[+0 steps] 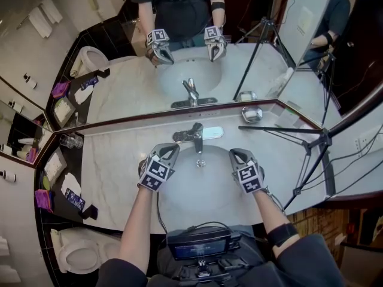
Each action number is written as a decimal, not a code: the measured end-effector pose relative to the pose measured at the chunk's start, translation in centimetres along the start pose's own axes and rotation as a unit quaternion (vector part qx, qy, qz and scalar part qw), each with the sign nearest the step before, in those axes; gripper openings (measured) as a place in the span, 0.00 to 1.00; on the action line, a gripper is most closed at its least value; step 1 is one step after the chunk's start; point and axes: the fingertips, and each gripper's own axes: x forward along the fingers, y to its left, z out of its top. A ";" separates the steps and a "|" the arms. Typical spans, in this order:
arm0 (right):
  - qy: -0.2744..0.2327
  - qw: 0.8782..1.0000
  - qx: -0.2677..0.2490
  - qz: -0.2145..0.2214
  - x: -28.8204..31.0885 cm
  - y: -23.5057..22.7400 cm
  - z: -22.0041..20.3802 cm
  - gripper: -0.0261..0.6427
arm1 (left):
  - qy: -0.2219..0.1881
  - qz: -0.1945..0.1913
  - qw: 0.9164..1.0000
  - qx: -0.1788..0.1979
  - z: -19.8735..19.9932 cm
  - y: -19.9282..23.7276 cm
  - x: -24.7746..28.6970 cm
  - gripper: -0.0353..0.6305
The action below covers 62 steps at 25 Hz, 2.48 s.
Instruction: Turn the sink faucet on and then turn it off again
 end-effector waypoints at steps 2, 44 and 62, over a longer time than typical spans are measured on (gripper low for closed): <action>-0.002 1.000 -0.004 0.000 -0.4 0.2 0.2 0.07 | -0.025 0.006 0.999 -0.042 0.7 -0.2 -1.4 0.06; -0.018 0.954 -0.296 0.046 11.9 5.1 6.2 0.35 | -0.056 0.086 0.976 -0.192 -3.6 1.3 -3.9 0.06; 0.013 0.912 -0.400 0.089 18.9 7.7 5.3 0.28 | -0.047 0.084 0.975 -0.202 -4.7 1.9 -3.0 0.06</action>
